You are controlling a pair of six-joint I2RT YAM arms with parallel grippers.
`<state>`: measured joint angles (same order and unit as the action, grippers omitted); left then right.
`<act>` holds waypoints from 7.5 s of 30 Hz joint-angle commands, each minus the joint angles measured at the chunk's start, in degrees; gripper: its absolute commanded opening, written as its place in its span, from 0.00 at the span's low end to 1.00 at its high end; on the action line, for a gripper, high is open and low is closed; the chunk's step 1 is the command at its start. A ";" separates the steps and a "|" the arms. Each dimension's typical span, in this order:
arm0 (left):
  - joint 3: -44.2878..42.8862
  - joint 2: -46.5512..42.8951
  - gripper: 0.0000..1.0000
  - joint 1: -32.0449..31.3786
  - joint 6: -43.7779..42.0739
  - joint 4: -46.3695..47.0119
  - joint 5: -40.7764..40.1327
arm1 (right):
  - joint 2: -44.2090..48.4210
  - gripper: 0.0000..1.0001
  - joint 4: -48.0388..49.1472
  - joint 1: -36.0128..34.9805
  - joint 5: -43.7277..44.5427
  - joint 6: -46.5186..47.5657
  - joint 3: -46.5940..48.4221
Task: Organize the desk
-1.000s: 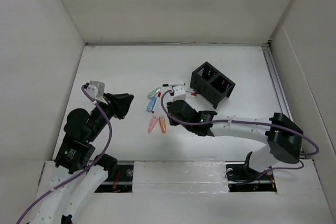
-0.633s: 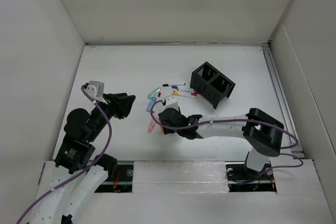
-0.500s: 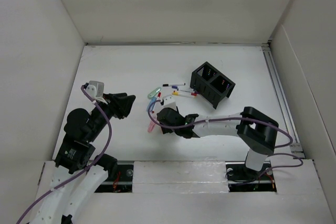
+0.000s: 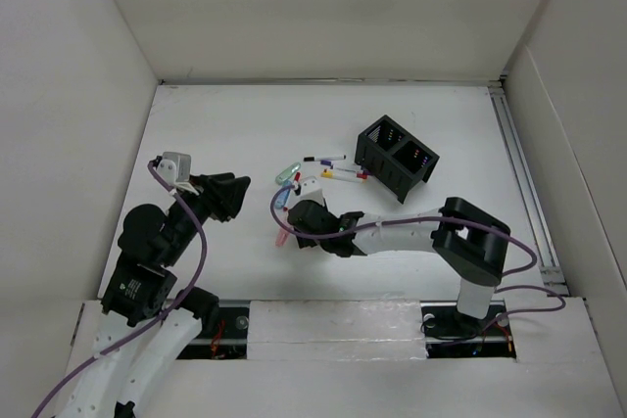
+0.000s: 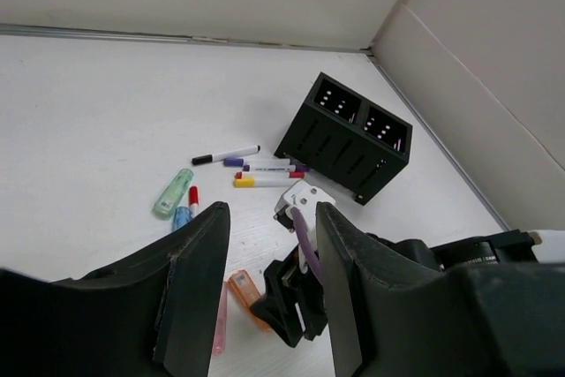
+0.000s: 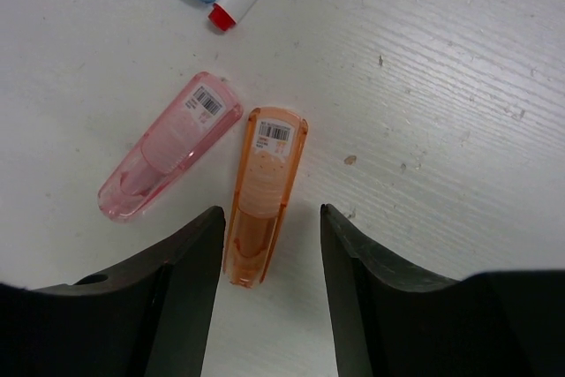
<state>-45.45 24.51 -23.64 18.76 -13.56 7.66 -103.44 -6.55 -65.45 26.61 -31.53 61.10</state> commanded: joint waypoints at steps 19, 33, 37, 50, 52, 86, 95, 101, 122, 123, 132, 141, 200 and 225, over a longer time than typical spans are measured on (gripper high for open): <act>0.54 -1.49 0.39 0.08 0.66 2.05 -0.81 | 13.25 0.20 2.33 -0.48 6.88 0.15 -1.07; 0.71 -2.10 0.39 0.08 0.57 2.31 -0.19 | 23.90 0.18 2.59 30.63 -1.91 4.02 0.95; 0.72 -2.01 0.39 0.08 0.66 2.40 0.34 | 21.18 0.18 4.09 39.59 -9.27 4.19 2.26; 0.80 -1.57 0.39 0.08 0.57 2.49 0.34 | 10.45 0.37 3.55 42.69 -10.44 3.67 9.13; 0.80 -1.40 0.39 0.08 0.57 2.49 0.51 | 11.15 0.44 3.73 42.69 -10.00 3.49 8.69; 0.63 -5.44 0.44 0.08 3.21 1.26 -9.51 | -8.70 0.63 -2.15 -3.37 7.05 -8.02 14.57; 0.54 -5.62 0.45 0.08 3.03 1.35 -9.07 | -15.56 0.53 -4.88 -3.37 12.93 -10.22 19.49; 0.63 -5.79 0.45 0.08 3.03 1.35 -9.07 | -14.43 0.46 -6.03 -3.37 15.75 -13.73 15.91; 0.72 -5.97 0.45 0.08 2.86 1.52 -8.10 | 17.83 0.04 2.32 20.87 4.87 -0.38 4.02; 0.89 -5.97 0.45 0.08 2.86 1.70 -8.01 | 17.92 0.05 3.55 24.89 3.72 0.41 4.29; 0.98 -5.70 0.45 0.08 2.77 1.87 -8.01 | 8.44 0.05 0.93 40.74 -5.95 3.75 15.53; 0.89 -5.53 0.45 0.08 2.86 1.87 -8.01 | 4.11 0.32 -0.41 43.21 -5.25 3.67 17.93; 0.89 -7.02 0.44 0.08 3.38 1.43 -9.07 | -24.00 0.44 -3.12 5.68 8.54 -1.78 31.27; 0.89 -7.02 0.44 0.08 3.38 1.52 -8.80 | -20.32 0.24 -3.83 5.68 9.77 -5.82 27.15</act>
<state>-45.32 17.85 -23.62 21.76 -14.41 -1.74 -126.89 -8.62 -59.96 35.27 -36.62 89.76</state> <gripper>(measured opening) 0.443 0.338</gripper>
